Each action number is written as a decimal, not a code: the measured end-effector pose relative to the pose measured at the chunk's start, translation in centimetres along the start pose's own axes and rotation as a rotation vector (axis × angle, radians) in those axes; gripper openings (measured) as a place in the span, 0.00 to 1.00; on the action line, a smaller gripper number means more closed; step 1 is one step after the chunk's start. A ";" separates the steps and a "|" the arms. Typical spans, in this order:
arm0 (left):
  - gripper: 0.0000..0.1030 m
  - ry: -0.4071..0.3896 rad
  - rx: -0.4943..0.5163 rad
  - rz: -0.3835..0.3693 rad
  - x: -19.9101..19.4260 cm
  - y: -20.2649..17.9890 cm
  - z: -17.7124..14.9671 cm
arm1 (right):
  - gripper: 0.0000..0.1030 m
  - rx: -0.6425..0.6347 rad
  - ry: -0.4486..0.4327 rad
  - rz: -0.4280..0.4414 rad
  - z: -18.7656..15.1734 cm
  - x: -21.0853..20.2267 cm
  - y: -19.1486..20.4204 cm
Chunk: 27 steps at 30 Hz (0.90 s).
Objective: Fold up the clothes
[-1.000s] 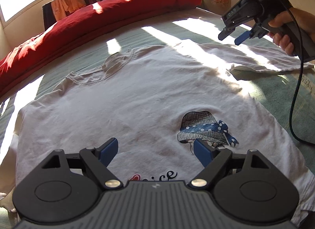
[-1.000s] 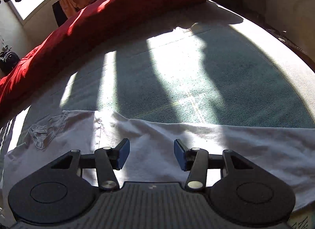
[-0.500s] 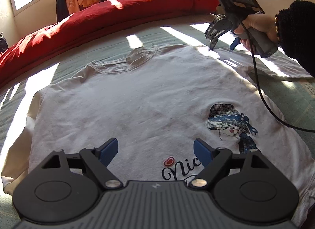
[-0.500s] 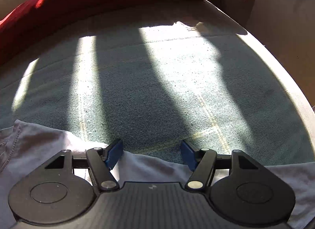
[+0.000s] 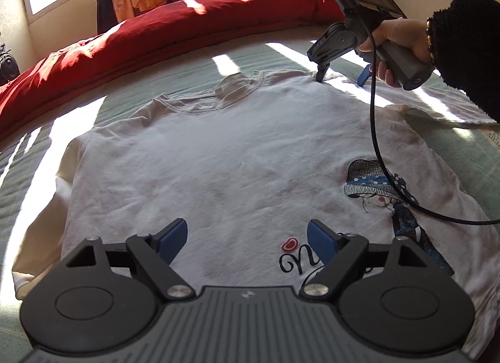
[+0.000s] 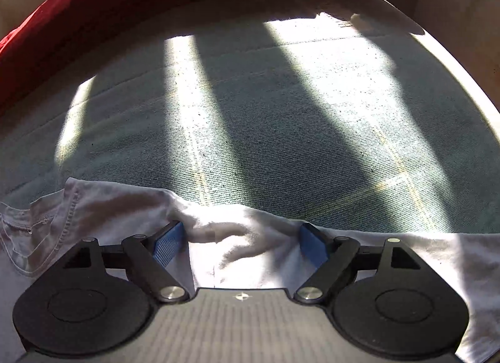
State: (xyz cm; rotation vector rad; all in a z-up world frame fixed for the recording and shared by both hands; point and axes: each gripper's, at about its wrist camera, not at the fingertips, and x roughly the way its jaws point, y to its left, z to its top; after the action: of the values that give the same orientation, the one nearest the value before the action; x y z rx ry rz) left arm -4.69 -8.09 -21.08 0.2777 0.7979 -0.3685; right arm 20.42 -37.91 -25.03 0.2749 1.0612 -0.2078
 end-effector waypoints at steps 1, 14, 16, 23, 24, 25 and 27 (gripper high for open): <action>0.82 -0.001 -0.004 0.004 -0.2 0.1 0.0 | 0.85 0.000 -0.008 0.007 0.3 0.1 -0.1; 0.82 -0.037 0.038 -0.025 -3.0 -1.6 0.1 | 0.85 -0.058 -0.067 0.136 -5.3 -7.2 -5.8; 0.82 -0.044 0.062 -0.036 -3.6 -2.2 0.0 | 0.85 -0.151 -0.113 0.099 -7.8 -7.4 -5.9; 0.82 -0.010 0.103 -0.037 -3.5 -3.7 -0.4 | 0.86 -0.154 -0.131 0.099 -13.0 -8.1 -10.1; 0.82 -0.008 0.109 -0.038 -3.4 -3.9 -0.4 | 0.86 -0.138 -0.119 0.115 -12.9 -8.5 -11.0; 0.82 -0.007 0.114 -0.039 -3.3 -4.1 -0.3 | 0.86 -0.121 -0.111 0.132 -12.8 -8.9 -11.8; 0.82 -0.005 0.125 -0.042 -3.1 -4.6 -0.2 | 0.86 -0.083 -0.135 0.166 -12.1 -9.7 -13.0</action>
State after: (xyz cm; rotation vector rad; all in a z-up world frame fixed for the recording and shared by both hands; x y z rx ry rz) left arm -8.76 -11.49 -19.43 0.3772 0.7775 -0.4591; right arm 1.93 -45.99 -23.60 0.2688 0.9063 -0.0320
